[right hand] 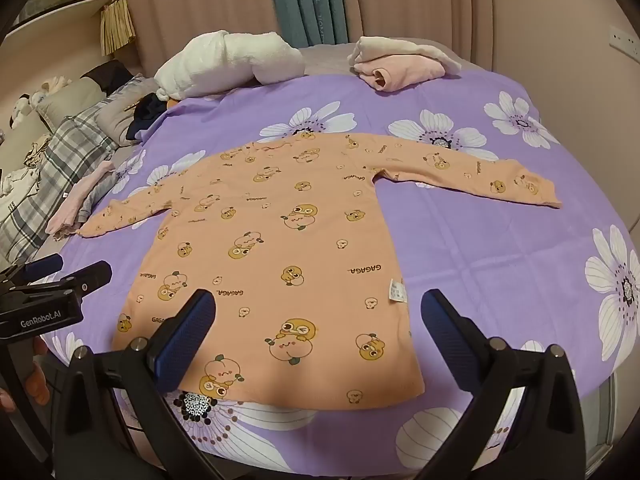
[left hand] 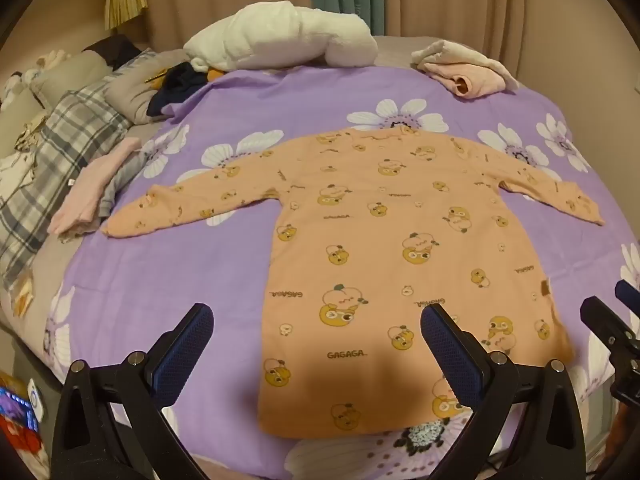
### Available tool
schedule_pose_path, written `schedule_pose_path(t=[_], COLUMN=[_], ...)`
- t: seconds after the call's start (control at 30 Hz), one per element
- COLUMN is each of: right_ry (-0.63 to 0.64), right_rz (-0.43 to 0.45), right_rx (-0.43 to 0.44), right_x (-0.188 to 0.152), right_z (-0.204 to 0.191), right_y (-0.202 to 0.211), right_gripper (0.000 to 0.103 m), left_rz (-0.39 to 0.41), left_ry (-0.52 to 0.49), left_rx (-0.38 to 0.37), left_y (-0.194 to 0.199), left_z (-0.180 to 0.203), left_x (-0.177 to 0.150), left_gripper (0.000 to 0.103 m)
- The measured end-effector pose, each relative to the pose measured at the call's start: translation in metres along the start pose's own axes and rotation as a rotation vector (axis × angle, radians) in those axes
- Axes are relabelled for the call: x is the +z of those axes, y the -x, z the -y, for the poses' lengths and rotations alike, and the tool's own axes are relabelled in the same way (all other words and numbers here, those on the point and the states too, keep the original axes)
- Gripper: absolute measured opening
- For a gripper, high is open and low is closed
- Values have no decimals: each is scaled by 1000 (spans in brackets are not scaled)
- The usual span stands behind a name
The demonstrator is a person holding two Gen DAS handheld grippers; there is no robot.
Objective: Fold small clothes
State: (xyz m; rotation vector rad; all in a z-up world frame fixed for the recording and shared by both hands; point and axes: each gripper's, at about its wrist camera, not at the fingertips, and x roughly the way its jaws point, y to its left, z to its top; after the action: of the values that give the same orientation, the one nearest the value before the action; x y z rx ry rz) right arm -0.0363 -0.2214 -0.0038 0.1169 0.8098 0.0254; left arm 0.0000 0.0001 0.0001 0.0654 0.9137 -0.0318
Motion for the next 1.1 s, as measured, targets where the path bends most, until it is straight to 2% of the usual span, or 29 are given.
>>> schedule_pose_path(t=[1.1], right_ry=[-7], right_rz=[0], right_rx=[1], right_x=[-1], right_z=[5], right_y=[-2], right_gripper=[103], left_rz=[0], left_ry=[-10], left_rx=[10], left_y=[3], left_z=[7], left_x=[2], left_gripper=[102])
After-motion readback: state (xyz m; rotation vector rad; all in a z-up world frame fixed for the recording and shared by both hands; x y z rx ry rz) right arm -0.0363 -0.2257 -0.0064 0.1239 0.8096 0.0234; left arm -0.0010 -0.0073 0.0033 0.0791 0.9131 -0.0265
